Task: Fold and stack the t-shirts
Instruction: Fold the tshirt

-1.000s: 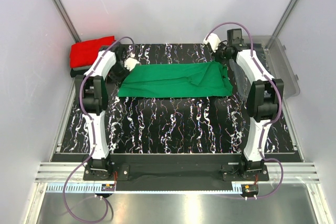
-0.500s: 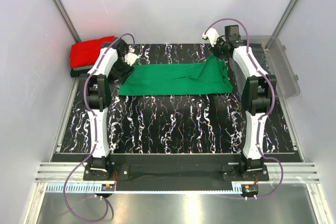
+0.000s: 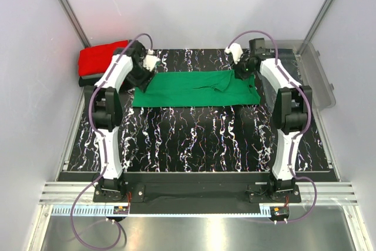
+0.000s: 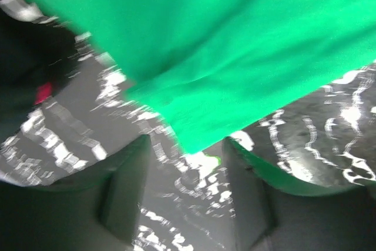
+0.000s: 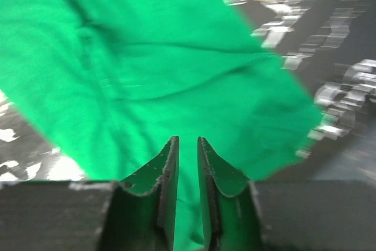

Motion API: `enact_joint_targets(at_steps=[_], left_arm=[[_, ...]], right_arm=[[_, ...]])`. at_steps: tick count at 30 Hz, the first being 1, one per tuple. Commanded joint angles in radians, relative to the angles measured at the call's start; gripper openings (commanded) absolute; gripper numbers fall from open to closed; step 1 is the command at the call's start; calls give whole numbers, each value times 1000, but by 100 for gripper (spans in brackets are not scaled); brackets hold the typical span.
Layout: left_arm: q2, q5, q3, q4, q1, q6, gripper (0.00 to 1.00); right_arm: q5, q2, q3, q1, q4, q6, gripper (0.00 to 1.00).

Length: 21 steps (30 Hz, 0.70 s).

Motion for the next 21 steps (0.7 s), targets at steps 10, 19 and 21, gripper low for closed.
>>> enact_joint_targets(at_steps=[10, 19, 21], left_arm=[[83, 61, -116, 13, -10, -19, 44], [109, 51, -116, 13, -10, -20, 44], [113, 50, -120, 13, -10, -22, 44]], right_arm=[[-75, 168, 81, 91, -116, -7, 22], [-39, 240, 162, 106, -119, -2, 24], [-46, 259, 216, 109, -119, 16, 24]])
